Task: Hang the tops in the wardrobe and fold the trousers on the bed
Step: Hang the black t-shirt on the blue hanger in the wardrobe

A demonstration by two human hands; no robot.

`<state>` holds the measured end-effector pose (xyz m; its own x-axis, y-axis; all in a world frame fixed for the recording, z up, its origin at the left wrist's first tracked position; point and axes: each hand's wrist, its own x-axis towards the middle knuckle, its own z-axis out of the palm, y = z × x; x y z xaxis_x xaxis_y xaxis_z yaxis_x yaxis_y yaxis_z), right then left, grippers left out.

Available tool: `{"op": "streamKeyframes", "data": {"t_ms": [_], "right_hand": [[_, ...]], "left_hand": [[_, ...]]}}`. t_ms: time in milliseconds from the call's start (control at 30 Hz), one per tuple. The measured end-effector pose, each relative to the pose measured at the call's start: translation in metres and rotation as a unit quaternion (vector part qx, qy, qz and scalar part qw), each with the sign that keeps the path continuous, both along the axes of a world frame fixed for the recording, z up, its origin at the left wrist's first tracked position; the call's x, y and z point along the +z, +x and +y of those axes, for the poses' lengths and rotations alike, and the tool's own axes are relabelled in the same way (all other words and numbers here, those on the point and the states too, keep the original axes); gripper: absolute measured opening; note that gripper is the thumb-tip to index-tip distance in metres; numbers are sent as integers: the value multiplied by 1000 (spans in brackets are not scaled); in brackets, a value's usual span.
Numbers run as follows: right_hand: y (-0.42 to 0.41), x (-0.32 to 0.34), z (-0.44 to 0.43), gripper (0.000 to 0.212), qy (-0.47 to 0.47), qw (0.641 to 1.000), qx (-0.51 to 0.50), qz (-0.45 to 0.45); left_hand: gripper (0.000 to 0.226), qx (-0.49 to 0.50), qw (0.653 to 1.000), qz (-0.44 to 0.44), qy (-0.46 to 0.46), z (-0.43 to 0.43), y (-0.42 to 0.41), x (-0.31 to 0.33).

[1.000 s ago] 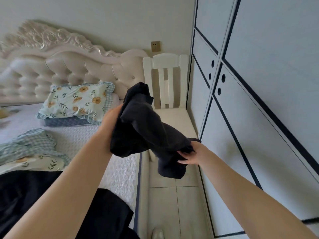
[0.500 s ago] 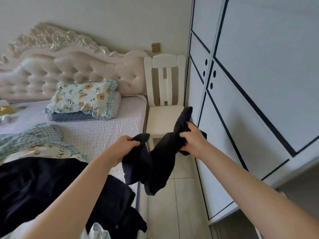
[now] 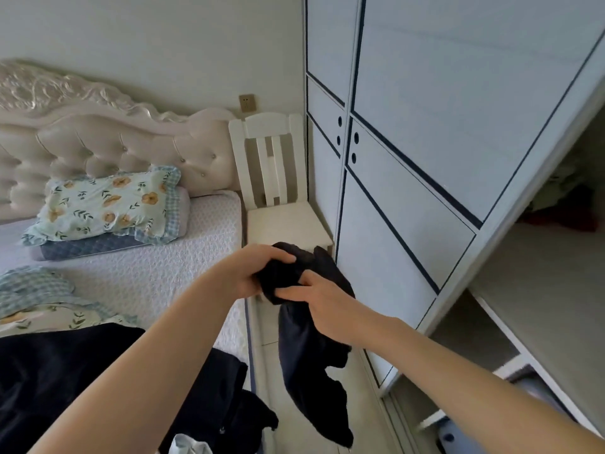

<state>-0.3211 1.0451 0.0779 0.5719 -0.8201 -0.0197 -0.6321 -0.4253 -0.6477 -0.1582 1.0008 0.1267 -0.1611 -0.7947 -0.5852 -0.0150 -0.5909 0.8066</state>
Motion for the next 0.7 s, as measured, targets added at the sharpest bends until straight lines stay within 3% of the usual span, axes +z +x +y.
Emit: {"op": "streamKeyframes", "data": {"t_ms": [67, 167, 233, 333, 500, 600, 700], "right_hand": [[-10, 7, 13, 52, -8, 1000, -11, 7], [-31, 24, 25, 51, 14, 1000, -20, -14], [-46, 34, 29, 42, 27, 998, -32, -51], [-70, 42, 30, 21, 47, 984, -126, -114], [-100, 50, 28, 34, -6, 972, -227, -56], [-106, 51, 24, 49, 25, 973, -230, -12], [-113, 50, 17, 42, 101, 977, -186, 31]], "left_hand": [[18, 20, 999, -31, -27, 5, -6, 2], [17, 29, 997, -3, -68, 12, -14, 17], [19, 11, 995, 3, -99, 16, -22, 28], [19, -24, 990, -8, -141, 25, -37, 48], [21, -117, 971, -34, -207, 36, -58, 81], [23, -152, 956, -40, -246, 42, -67, 96], [23, -159, 949, -38, -271, 44, -68, 104]]}}
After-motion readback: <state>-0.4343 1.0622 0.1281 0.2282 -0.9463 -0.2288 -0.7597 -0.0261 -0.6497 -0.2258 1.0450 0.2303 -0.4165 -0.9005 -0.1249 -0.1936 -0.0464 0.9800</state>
